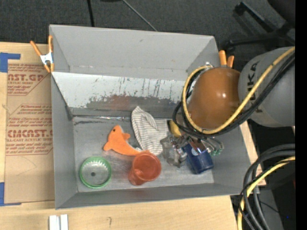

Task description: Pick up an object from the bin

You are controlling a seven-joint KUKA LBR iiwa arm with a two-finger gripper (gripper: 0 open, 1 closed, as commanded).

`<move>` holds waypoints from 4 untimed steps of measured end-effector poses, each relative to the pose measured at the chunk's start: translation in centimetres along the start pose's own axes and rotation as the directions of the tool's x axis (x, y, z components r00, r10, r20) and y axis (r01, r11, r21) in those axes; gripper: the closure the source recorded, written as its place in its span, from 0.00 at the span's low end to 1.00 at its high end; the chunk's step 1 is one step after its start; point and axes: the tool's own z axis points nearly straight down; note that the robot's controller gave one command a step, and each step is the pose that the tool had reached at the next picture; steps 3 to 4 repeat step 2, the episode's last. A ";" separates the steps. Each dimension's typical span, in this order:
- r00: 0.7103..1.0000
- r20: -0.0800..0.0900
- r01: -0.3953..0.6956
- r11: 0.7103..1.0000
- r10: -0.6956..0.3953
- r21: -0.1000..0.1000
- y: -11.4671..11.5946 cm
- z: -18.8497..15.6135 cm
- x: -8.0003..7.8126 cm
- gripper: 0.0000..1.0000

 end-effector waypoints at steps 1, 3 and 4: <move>0.994 -0.002 0.107 0.994 -0.107 0.001 0.1 1.6 0.0 1.00; 0.957 -0.002 0.291 0.957 -0.291 -0.001 -0.1 0.7 -0.3 1.00; 0.957 -0.002 0.291 0.957 -0.291 -0.001 -0.1 0.7 -0.3 1.00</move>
Offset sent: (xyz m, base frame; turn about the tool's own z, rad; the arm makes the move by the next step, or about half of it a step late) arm 0.0118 -0.0022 0.0231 0.0951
